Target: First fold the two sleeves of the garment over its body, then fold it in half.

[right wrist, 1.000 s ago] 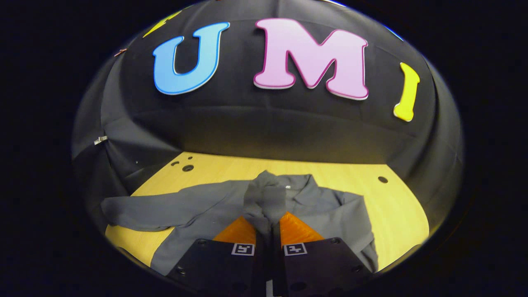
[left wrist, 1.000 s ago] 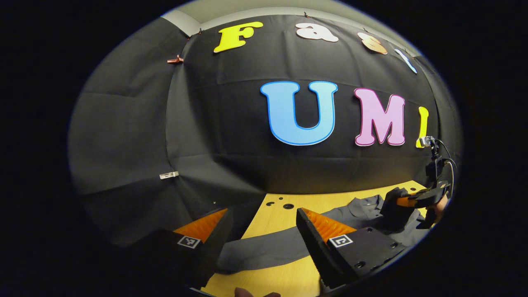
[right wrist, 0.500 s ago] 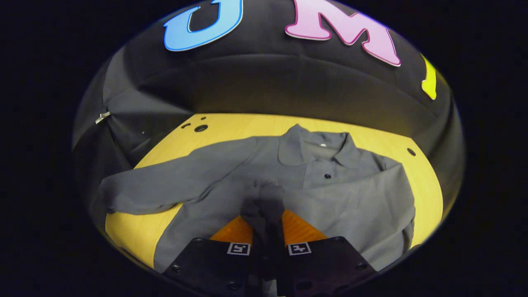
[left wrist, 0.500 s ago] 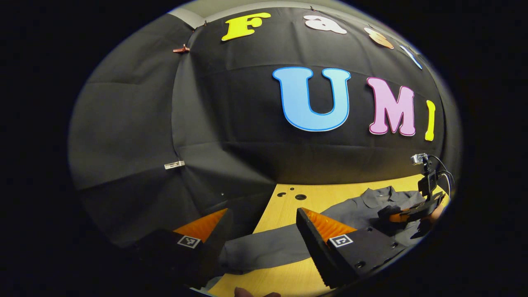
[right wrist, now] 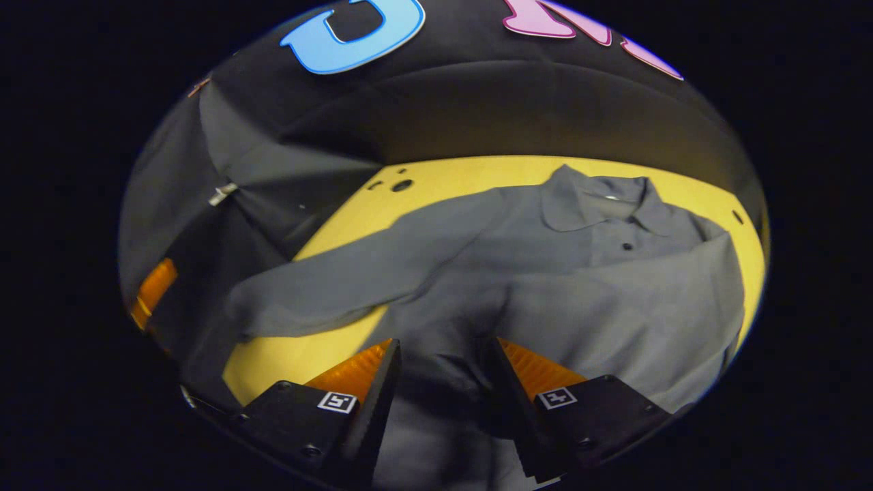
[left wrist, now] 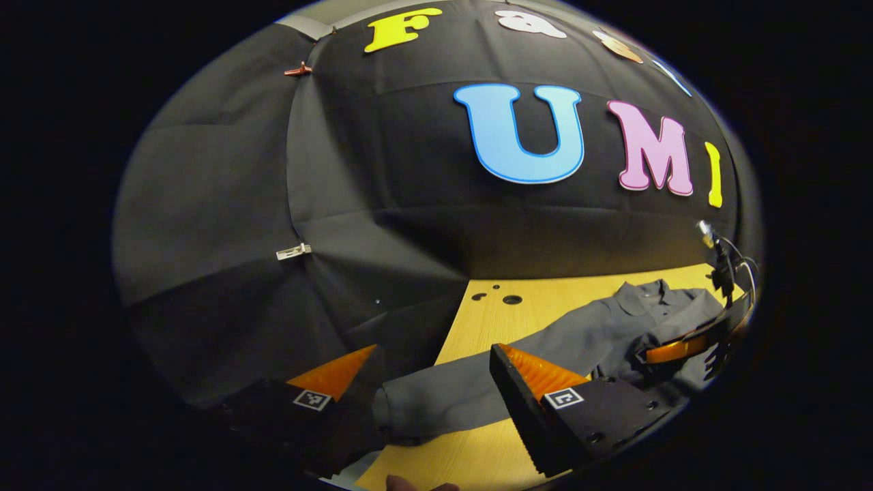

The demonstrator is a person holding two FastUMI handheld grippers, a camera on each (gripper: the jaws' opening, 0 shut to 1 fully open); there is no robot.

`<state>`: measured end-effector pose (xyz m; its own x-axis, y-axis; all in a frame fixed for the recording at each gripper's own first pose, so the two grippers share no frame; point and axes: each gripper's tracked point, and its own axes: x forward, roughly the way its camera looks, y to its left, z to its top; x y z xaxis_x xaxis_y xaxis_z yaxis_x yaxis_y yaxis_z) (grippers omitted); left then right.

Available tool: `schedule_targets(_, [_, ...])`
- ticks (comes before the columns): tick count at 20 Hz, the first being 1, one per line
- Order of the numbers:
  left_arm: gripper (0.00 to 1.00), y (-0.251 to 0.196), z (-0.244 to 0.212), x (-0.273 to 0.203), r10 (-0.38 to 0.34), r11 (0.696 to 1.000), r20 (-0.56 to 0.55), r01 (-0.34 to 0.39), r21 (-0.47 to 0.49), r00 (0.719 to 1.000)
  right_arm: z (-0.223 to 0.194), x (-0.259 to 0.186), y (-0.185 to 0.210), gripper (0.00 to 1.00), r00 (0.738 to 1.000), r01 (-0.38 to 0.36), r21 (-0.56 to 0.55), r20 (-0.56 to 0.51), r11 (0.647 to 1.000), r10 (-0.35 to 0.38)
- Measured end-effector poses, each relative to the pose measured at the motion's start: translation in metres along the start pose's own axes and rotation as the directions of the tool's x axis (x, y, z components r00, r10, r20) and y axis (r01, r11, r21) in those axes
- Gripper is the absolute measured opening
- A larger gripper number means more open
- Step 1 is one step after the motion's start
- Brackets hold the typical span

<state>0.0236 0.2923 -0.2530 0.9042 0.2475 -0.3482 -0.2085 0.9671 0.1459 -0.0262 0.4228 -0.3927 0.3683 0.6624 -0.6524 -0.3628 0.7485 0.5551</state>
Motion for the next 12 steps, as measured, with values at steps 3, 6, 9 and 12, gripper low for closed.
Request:
schedule_targets(3, [0.98,0.009,-0.026,0.010,0.027,0.999,-0.044,-0.026,0.024,0.999,0.004,-0.026,0.014,0.83,0.998,-0.056,0.024,0.037,0.998,0.055])
schedule_targets(6, [0.98,0.022,-0.059,0.025,0.066,0.997,-0.099,-0.062,0.047,0.993,0.009,-0.060,0.002,0.82,0.996,-0.026,0.002,0.080,1.000,0.025])
schedule_targets(9, [0.98,0.032,-0.093,0.041,0.079,0.997,-0.174,-0.079,0.007,0.981,0.008,-0.090,-0.023,0.82,0.994,0.039,-0.003,0.106,0.999,-0.038])
schedule_targets(12, [0.98,0.032,-0.120,0.058,0.099,0.994,-0.228,-0.107,-0.021,0.969,0.006,-0.116,-0.042,0.82,0.988,0.094,0.002,0.123,0.996,-0.094])
